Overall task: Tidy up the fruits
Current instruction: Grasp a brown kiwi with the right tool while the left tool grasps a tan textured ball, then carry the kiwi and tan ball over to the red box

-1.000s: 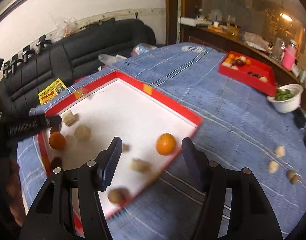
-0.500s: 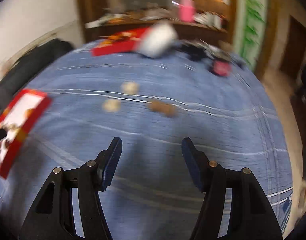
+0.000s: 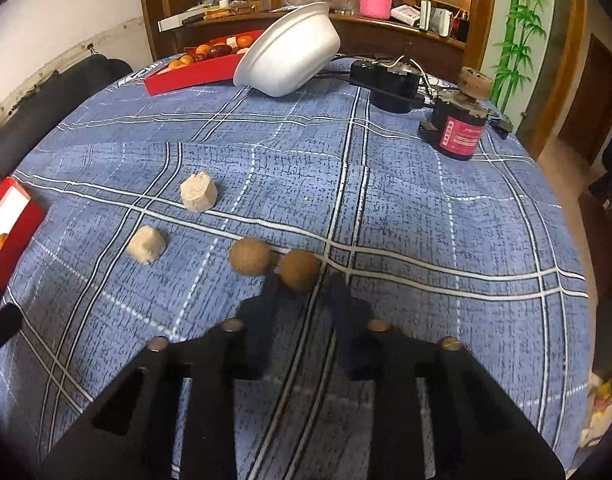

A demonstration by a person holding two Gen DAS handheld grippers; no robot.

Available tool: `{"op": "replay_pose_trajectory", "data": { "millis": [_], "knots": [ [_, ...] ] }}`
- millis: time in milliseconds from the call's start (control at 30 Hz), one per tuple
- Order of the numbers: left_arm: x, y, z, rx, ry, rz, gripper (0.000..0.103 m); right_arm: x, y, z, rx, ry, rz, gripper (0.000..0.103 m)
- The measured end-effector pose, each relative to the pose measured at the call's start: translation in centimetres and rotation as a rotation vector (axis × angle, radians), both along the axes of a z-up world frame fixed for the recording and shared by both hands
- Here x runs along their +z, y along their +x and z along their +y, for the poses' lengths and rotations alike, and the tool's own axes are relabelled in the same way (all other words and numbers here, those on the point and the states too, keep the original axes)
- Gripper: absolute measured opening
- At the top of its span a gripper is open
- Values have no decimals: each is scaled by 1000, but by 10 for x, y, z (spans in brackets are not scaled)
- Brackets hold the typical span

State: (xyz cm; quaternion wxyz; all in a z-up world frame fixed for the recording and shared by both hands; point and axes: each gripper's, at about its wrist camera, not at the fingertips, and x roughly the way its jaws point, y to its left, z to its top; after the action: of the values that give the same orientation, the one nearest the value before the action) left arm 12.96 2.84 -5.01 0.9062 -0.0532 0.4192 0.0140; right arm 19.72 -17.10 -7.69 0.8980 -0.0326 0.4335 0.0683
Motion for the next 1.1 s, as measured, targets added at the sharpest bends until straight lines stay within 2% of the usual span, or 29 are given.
{"op": "replay_pose_trajectory", "data": {
  "millis": [133,267,367,400,467,533,567,600,800,1100],
  "knots": [
    [-4,20,-25,-58,-16,4,69,4,-8,-8,-2,16,-21,17],
    [-12,43,-52,-107,-2,28,69,12,-33,-22,-11,52,-40,17],
    [-19,60,-66,-105,17,43,66,18,-52,-28,-6,78,-57,18],
    [-22,64,-67,-100,21,48,58,20,-57,-29,-3,89,-65,18],
    [-26,71,-72,-90,46,40,50,24,-65,-30,2,105,-77,18],
    [-26,75,-73,-107,42,33,27,27,-72,-31,9,119,-89,18],
    [-26,77,-73,-118,28,40,21,28,-74,-30,13,123,-92,18],
    [-26,76,-71,-119,20,43,20,28,-76,-29,17,125,-95,18],
    [-18,49,-61,-159,0,19,20,27,-90,-20,43,118,-93,18],
    [9,-32,-39,-227,-94,-57,20,31,-124,-1,80,128,-103,18]
  ]
}}
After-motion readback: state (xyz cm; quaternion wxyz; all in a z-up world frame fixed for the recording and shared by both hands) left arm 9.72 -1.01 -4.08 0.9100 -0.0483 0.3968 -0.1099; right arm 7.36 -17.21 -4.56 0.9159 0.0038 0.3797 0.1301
